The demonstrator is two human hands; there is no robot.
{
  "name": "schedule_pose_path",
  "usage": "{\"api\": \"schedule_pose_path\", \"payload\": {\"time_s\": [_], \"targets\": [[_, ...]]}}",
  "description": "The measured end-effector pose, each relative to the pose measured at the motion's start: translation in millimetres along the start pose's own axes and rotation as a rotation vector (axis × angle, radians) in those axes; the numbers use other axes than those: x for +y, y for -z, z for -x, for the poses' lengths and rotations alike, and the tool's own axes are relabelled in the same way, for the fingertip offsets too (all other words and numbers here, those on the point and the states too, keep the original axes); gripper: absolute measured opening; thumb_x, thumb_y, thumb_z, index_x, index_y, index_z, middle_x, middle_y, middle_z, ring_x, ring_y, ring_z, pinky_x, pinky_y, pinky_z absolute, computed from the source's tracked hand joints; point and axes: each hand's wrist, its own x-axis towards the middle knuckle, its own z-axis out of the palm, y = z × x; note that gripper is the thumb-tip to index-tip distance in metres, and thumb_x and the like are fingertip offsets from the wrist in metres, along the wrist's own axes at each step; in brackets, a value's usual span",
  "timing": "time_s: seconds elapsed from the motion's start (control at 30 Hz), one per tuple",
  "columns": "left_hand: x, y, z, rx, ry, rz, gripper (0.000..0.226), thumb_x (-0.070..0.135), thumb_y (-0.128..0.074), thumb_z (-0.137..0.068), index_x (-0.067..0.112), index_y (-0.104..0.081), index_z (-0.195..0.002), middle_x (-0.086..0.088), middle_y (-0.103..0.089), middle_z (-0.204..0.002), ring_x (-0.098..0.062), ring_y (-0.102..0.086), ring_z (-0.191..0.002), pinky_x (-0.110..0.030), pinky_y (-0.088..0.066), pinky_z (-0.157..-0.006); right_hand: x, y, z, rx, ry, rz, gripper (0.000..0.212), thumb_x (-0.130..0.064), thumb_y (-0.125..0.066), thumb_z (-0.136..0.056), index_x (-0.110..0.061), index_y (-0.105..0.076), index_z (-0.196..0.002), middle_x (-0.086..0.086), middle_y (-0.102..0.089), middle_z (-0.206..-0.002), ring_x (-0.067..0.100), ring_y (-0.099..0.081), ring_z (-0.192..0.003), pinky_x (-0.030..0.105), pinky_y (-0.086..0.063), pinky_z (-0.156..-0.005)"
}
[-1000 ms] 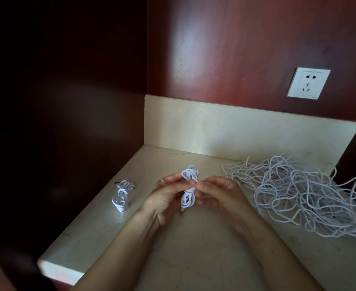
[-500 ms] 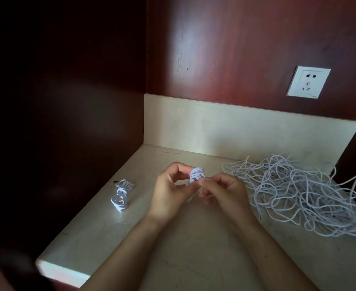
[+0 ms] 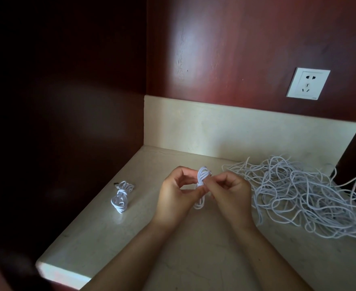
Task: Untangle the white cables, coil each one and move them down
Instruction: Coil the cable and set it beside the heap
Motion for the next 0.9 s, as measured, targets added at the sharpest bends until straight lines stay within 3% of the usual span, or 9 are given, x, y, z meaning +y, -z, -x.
{"api": "schedule_pose_path", "payload": {"time_s": [0.07,0.2,0.33,0.5,0.57,0.63,0.77,0.87,0.9], "targets": [[1.8,0.2,1.0,-0.011,-0.03,-0.004,0.025,0.002,-0.08,-0.076,0.017,-0.064,-0.089,0.003,-0.072,-0.091,-0.01,-0.068,-0.094,-0.029,-0.057,-0.065,-1.0,-0.1,0.7,-0.013,0.02,-0.013,0.024,-0.013,-0.08,-0.079,-0.003,-0.067,-0.061,0.004,-0.062,-0.056,0.008,-0.051,-0.055,0.019,-0.041,-0.055],[3.7,-2.1,4.0,-0.042,-0.062,0.0,0.028,0.0,-0.077,-0.079,0.018,-0.064,-0.097,0.003,-0.069,-0.092,-0.014,-0.068,-0.09,-0.03,-0.057,-0.059,-0.8,1.7,-0.6,-0.026,-0.002,-0.038,0.024,-0.013,-0.079,-0.08,-0.002,-0.067,-0.063,0.01,-0.066,-0.058,0.011,-0.057,-0.057,0.023,-0.045,-0.057],[1.5,-5.0,5.3,-0.017,-0.013,-0.012,0.027,0.002,-0.077,-0.079,0.019,-0.06,-0.093,0.0,-0.068,-0.083,-0.015,-0.061,-0.054,-0.027,-0.047,-0.047,4.4,-1.4,0.0,-0.062,-0.019,-0.006,0.025,-0.01,-0.079,-0.079,-0.002,-0.063,-0.061,0.016,-0.059,-0.06,0.013,-0.051,-0.058,0.022,-0.042,-0.056],[-2.5,-3.8,2.0,-0.019,-0.015,-0.046,0.023,0.004,-0.076,-0.08,0.018,-0.062,-0.091,0.008,-0.067,-0.077,-0.008,-0.061,-0.066,-0.021,-0.045,-0.051,4.0,-2.2,-2.0,-0.105,-0.047,0.0,0.021,-0.004,-0.078,-0.077,-0.001,-0.064,-0.062,-0.001,-0.057,-0.054,0.004,-0.048,-0.053,0.015,-0.04,-0.053],[-3.3,-2.8,0.3,-0.004,0.005,-0.01,0.02,0.007,-0.076,-0.082,0.02,-0.064,-0.091,0.002,-0.067,-0.075,-0.009,-0.059,-0.059,-0.023,-0.044,-0.049,2.9,-0.8,-3.4,-0.139,-0.043,-0.002,0.019,-0.007,-0.08,-0.077,-0.006,-0.068,-0.063,0.003,-0.06,-0.056,0.005,-0.051,-0.056,0.017,-0.041,-0.057],[-5.4,-1.9,-2.2,0.016,0.017,0.032,0.021,0.005,-0.076,-0.082,0.019,-0.067,-0.094,0.003,-0.07,-0.077,-0.01,-0.063,-0.067,-0.023,-0.049,-0.057,0.5,0.5,-4.8,-0.18,-0.04,0.007,0.015,-0.011,-0.078,-0.079,-0.009,-0.071,-0.066,0.006,-0.065,-0.06,0.008,-0.055,-0.059,0.02,-0.043,-0.06],[-6.8,-0.3,-6.5,-0.028,0.091,0.175,0.025,-0.003,-0.068,-0.086,0.017,-0.07,-0.1,0.003,-0.073,-0.084,-0.01,-0.067,-0.079,-0.02,-0.051,-0.074,0.0,6.8,-10.5,-0.12,-0.134,-0.093,0.018,-0.009,-0.064,-0.091,-0.004,-0.066,-0.073,-0.002,-0.049,-0.052,0.013,-0.042,-0.049,0.022,-0.033,-0.045],[-8.6,0.7,-5.0,-0.097,0.052,0.167,0.01,0.005,-0.065,-0.091,0.004,-0.071,-0.099,-0.009,-0.073,-0.088,-0.016,-0.066,-0.082,-0.025,-0.052,-0.076,2.1,9.7,-12.2,-0.129,-0.192,-0.071,0.014,-0.01,-0.058,-0.094,-0.01,-0.07,-0.086,0.004,-0.054,-0.062,0.016,-0.046,-0.053,0.023,-0.033,-0.041],[-9.6,1.1,-4.3,-0.116,0.038,0.176,0.015,0.01,-0.063,-0.092,0.0,-0.071,-0.101,-0.013,-0.073,-0.091,-0.018,-0.066,-0.083,-0.028,-0.053,-0.077,2.3,8.7,-11.9,-0.162,-0.217,-0.048,0.016,-0.012,-0.055,-0.096,-0.01,-0.071,-0.091,0.006,-0.057,-0.066,0.014,-0.049,-0.053,0.022,-0.034,-0.041]]}}
